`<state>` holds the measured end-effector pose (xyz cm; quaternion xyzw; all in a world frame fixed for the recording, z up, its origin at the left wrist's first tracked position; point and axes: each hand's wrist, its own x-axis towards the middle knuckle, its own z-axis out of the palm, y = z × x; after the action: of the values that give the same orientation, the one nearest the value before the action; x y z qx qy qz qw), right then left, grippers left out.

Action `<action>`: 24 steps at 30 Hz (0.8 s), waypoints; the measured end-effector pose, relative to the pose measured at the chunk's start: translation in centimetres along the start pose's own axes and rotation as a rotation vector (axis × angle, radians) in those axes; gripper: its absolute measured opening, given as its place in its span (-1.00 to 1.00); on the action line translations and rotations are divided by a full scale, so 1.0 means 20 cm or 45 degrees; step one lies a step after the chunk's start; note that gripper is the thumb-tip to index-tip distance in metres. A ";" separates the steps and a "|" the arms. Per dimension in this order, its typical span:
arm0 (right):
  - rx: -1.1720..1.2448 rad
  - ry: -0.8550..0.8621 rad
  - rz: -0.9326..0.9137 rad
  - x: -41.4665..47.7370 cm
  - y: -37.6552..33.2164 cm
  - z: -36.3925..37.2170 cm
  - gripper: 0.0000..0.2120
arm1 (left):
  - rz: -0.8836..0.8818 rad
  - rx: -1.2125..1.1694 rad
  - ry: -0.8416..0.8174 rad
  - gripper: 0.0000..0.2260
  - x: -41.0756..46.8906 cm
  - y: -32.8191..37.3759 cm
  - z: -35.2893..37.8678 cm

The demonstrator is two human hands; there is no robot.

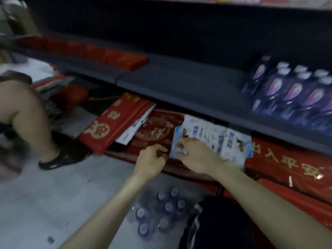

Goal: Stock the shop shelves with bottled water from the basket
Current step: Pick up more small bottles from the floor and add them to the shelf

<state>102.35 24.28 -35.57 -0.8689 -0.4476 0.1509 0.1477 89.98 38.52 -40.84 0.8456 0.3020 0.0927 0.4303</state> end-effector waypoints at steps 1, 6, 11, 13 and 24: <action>-0.006 -0.199 0.064 0.02 0.00 0.10 -0.57 | -0.056 0.041 -0.016 -0.76 -0.03 -0.12 0.02; -0.247 -0.975 0.275 0.17 -0.08 0.50 -0.53 | -0.354 0.065 -0.084 -0.78 -0.22 -0.62 0.15; -0.248 -0.957 0.234 0.16 -0.23 0.91 -0.84 | -0.577 0.067 -0.097 -0.79 -0.40 -0.95 0.29; -0.304 -0.922 0.220 0.12 -0.24 1.08 -0.81 | -0.635 0.094 -0.149 -0.86 -0.46 -1.05 0.37; -0.237 -0.589 -0.062 0.01 -0.20 1.55 -0.48 | -0.603 0.074 0.044 -0.66 -0.68 -1.23 0.80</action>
<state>87.32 30.40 -62.23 -0.8101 -0.5023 0.3003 -0.0357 75.17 30.75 -68.56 0.7614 0.5018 -0.0048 0.4104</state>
